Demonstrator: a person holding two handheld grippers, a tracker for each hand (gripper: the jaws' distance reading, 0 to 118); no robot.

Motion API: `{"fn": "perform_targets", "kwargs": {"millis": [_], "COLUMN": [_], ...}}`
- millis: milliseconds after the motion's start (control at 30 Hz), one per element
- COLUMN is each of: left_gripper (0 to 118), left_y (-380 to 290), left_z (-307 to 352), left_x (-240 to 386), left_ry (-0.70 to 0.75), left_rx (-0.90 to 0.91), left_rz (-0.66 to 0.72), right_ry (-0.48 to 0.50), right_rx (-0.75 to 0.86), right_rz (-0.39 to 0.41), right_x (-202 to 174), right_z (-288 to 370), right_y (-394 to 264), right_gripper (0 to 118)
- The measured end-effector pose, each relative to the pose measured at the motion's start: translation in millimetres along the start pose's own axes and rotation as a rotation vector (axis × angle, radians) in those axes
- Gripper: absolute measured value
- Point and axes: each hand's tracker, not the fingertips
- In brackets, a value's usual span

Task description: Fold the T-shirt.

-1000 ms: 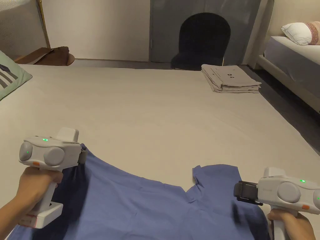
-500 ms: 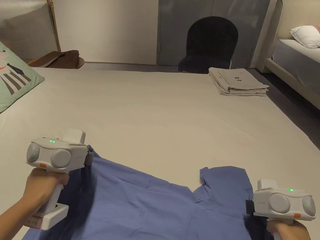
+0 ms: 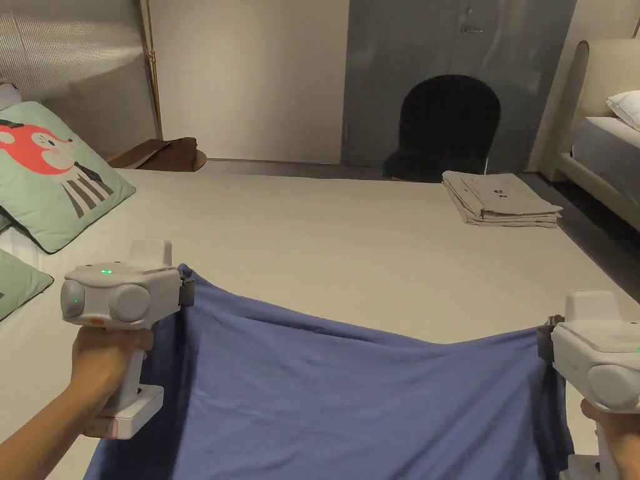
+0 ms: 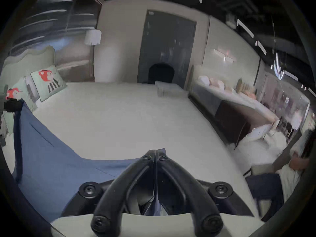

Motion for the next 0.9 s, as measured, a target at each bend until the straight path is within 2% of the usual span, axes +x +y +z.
{"fn": "perform_targets", "kwargs": {"millis": [33,167,400,533,733,900], "left_gripper": [1,1,1,1,1,1], "left_y": [10.5,57.7,147.3,193.2,246.0,271.3], "left_z": [7.7,36.9,63.3,70.3,71.8,62.3], "left_x": [-2.3,-14.6,-30.2,-31.7,-34.6,-36.5], "left_ry": [0.005,0.053,0.114,0.150,0.174,0.185], "left_rx": [0.027,0.159,0.305,0.380,0.490,0.523], "left_rz": [0.006,0.029,0.038,0.057,0.100,0.097], "right_ry": [-0.017,-0.035,-0.061,-0.066,-0.090,-0.087], "right_rx": [0.044,0.208,0.406,0.490,0.587,0.634], "right_rz": [0.025,0.006,0.010,-0.043,-0.055,-0.060], "right_x": [-2.1,-3.5,-12.1,-12.4,-11.4,-10.0], "right_z": [3.9,16.2,20.7,16.2,13.2,7.1], "right_y": [14.9,72.9,179.2,235.8,297.8,323.2], "right_gripper": [0,0,0,0,0,0]}}
